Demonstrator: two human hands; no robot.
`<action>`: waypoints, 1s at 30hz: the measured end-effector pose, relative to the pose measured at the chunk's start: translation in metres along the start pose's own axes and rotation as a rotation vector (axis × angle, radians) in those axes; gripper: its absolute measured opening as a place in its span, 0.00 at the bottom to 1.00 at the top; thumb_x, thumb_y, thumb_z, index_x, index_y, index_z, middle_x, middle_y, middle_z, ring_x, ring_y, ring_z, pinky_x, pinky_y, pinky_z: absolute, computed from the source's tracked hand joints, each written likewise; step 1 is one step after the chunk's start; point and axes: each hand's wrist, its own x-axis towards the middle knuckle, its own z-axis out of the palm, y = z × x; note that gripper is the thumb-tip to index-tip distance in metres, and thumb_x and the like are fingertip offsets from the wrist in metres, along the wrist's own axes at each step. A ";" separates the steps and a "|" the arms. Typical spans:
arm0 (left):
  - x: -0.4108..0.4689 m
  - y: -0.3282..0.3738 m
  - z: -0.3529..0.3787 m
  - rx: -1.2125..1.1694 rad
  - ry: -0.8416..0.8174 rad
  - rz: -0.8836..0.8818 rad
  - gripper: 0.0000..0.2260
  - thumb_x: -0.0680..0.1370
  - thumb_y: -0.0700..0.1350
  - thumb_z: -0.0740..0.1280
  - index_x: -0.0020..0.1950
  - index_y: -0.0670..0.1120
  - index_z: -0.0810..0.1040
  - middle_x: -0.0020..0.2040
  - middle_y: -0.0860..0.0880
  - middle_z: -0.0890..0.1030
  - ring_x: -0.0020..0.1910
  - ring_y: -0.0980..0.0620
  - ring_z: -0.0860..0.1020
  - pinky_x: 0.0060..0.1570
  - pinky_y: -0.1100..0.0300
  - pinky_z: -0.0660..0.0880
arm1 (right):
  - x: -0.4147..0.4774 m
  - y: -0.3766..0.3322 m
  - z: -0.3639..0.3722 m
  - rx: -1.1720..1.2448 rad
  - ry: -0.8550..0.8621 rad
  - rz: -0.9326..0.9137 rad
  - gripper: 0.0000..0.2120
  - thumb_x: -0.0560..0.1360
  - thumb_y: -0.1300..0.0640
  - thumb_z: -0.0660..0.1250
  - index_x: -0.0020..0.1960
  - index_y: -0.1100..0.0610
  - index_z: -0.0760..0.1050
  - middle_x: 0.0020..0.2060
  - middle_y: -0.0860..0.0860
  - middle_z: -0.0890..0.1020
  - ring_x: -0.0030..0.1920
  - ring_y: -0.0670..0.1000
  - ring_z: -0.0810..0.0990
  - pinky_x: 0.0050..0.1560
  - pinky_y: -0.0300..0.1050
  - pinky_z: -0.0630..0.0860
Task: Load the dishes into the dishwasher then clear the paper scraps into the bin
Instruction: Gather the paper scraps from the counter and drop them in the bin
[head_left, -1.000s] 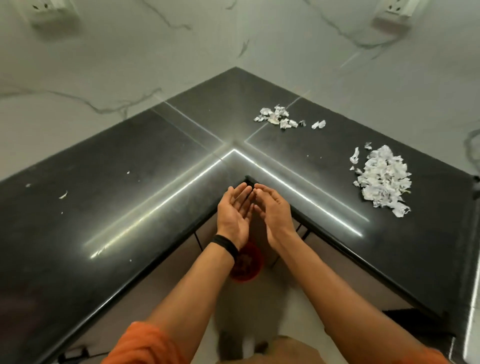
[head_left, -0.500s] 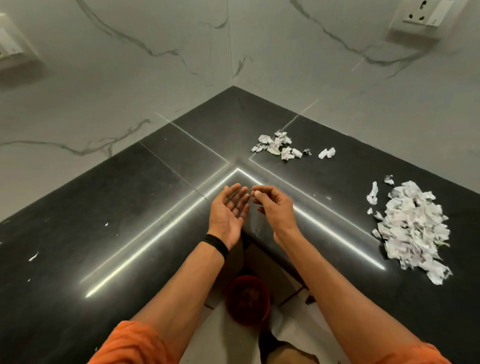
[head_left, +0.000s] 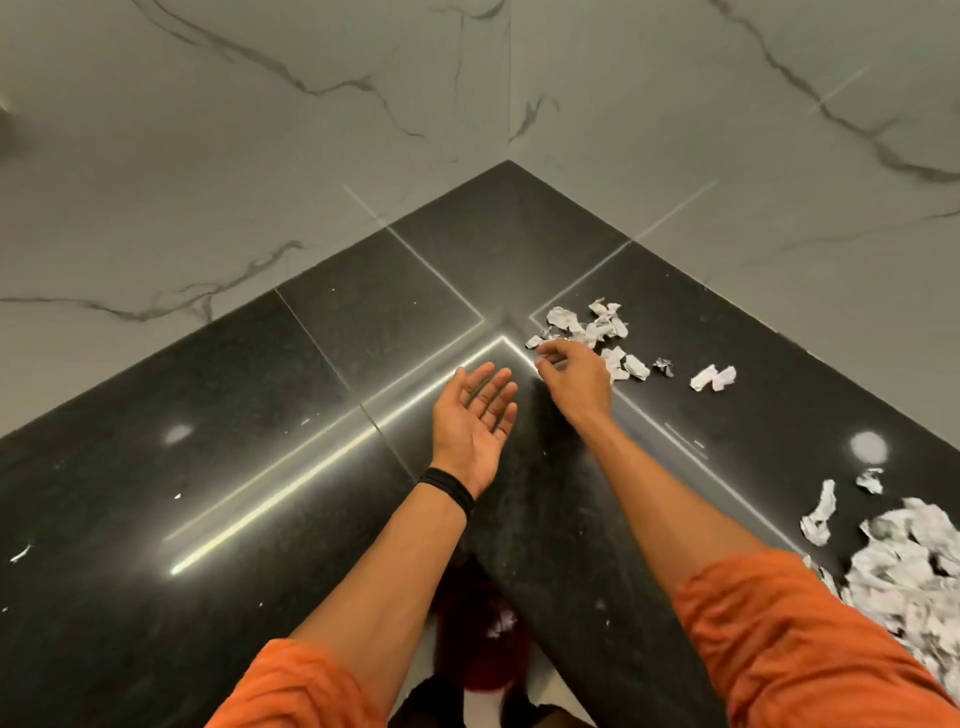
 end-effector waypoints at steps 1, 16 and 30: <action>0.005 0.002 0.002 -0.003 -0.002 -0.004 0.21 0.82 0.55 0.63 0.68 0.43 0.79 0.63 0.43 0.83 0.56 0.48 0.82 0.58 0.54 0.76 | 0.008 0.000 0.003 -0.077 -0.018 -0.030 0.12 0.75 0.50 0.68 0.57 0.46 0.83 0.48 0.45 0.84 0.49 0.49 0.82 0.52 0.51 0.79; 0.093 0.025 0.005 -0.001 0.032 -0.101 0.19 0.83 0.54 0.64 0.66 0.41 0.78 0.61 0.42 0.82 0.59 0.47 0.81 0.62 0.54 0.77 | 0.005 -0.022 0.027 -0.003 0.160 -0.221 0.08 0.77 0.51 0.70 0.53 0.51 0.85 0.47 0.47 0.77 0.51 0.49 0.74 0.51 0.43 0.71; 0.117 0.033 0.011 -0.215 -0.042 -0.196 0.21 0.85 0.51 0.59 0.66 0.35 0.77 0.62 0.37 0.82 0.63 0.41 0.81 0.67 0.48 0.75 | 0.036 0.016 0.005 -0.538 0.118 -0.232 0.12 0.76 0.54 0.72 0.60 0.47 0.83 0.49 0.49 0.78 0.50 0.56 0.75 0.46 0.52 0.72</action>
